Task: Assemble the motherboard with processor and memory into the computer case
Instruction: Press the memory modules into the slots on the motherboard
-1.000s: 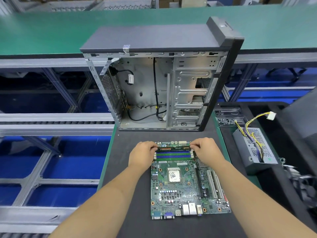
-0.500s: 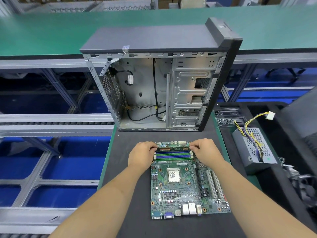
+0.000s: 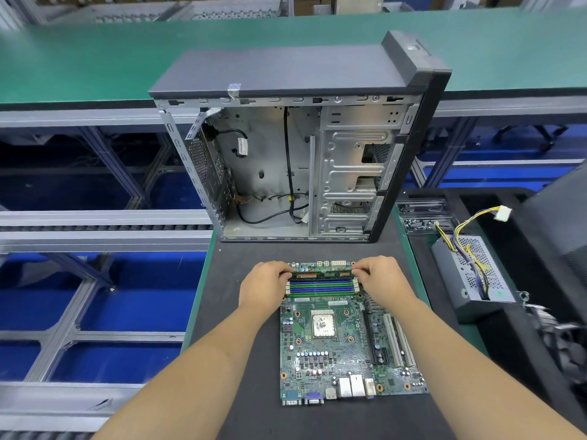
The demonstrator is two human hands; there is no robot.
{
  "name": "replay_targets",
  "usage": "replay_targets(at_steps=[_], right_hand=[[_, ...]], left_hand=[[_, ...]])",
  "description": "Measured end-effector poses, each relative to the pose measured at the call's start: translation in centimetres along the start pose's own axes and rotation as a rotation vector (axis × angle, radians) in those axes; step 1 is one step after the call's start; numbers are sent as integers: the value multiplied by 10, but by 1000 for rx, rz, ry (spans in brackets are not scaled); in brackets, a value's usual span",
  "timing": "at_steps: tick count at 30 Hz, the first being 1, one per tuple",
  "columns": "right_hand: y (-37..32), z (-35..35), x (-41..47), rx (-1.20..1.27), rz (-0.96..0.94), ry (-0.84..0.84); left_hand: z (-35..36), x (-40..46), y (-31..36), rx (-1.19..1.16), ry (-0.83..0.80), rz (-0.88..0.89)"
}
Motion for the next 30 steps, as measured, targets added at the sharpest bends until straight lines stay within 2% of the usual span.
replay_targets(at_steps=[22, 30], right_hand=[[0, 1, 2, -18, -1, -44], [0, 4, 5, -41, -1, -54]], left_hand=[[3, 2, -2, -9, -15, 29], [4, 6, -1, 139, -32, 41]])
Point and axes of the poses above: each hand's wrist, its own x-axis towards the middle knuckle, its own z-axis out of the palm, y = z × x, the point moved 3 cm from there along x, towards the middle knuckle, and after that the axes turned 14 degrees about -y, right-handed, at the moved point
